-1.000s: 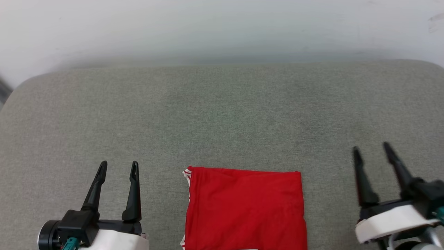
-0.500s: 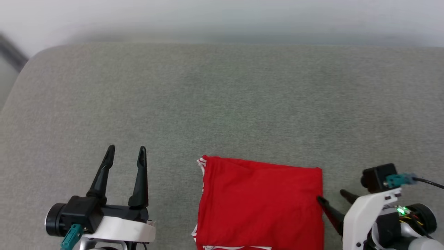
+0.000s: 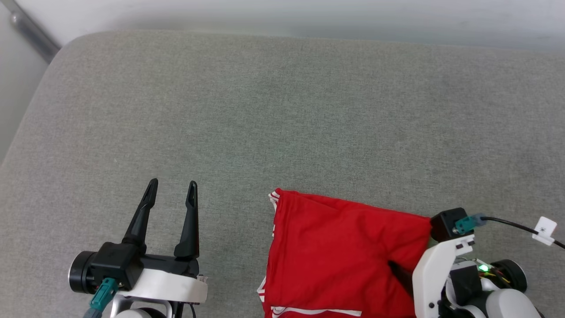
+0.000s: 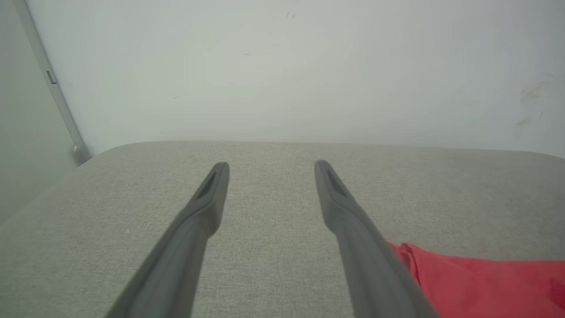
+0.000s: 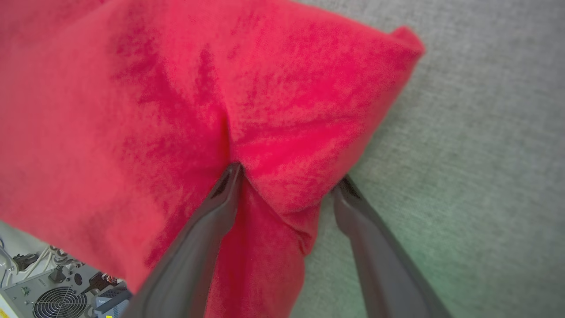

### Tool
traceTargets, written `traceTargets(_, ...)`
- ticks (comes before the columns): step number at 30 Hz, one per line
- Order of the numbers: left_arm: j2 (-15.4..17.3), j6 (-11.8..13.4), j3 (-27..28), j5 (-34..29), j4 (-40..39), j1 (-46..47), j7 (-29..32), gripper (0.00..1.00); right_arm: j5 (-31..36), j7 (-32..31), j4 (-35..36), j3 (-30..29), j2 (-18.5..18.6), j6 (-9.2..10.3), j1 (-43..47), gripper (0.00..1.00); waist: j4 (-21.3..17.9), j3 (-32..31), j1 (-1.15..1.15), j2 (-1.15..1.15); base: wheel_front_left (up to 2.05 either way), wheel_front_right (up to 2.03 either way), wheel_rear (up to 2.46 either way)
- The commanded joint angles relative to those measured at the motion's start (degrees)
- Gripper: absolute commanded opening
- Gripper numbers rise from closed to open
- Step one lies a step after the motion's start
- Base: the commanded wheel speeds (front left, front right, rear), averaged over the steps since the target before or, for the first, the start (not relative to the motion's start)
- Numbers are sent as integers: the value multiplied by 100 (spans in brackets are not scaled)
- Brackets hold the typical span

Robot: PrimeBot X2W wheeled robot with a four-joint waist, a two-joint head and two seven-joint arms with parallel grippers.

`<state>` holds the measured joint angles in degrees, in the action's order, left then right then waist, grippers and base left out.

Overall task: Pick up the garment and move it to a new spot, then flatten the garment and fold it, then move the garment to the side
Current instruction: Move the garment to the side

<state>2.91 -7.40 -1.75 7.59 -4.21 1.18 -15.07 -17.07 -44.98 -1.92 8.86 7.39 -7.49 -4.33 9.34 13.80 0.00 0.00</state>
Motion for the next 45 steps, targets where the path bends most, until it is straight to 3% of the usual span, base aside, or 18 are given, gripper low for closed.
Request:
traceTargets(1,-3,7,-12,-10,12,48,-13,100,7,-17,-309,157,-89,0,57,38,-13,-3,0,0,0,0,0)
traceTargets(2,-3,9,-20,-12,17,43,-13,100,6,32,-372,233,-67,-1,18,0,-28,-11,0,0,0,0,0)
traceTargets(7,-4,5,-79,-55,66,16,-13,100,153,431,-458,424,208,5,-262,0,-198,-96,0,0,0,0,0)
traceTargets(11,-3,2,-123,-79,48,-40,-13,100,528,809,-270,815,705,7,-586,0,-486,-123,0,0,0,0,0)
traceTargets(16,-3,-2,-196,-130,21,0,-13,100,1054,1041,5,1405,1573,4,-1111,0,-1095,-23,0,0,0,0,0)
traceTargets(21,92,-3,-518,-210,15,212,-13,100,1300,1125,135,1632,2456,2,-1595,0,-1747,276,0,0,0,0,0)
traceTargets(27,291,-3,-1023,-363,-46,591,-13,100,1493,1411,-113,1708,3110,3,-2161,0,-2487,798,0,0,0,0,0)
traceTargets(36,719,-4,-1484,-477,-285,1111,-12,100,1744,2365,-1221,1373,3449,4,-2789,0,-3140,1638,0,0,0,0,0)
traceTargets(45,1046,-4,-1703,-554,-541,1442,-12,100,2253,3615,-2714,580,3291,4,-3368,0,-3143,2284,0,0,0,0,0)
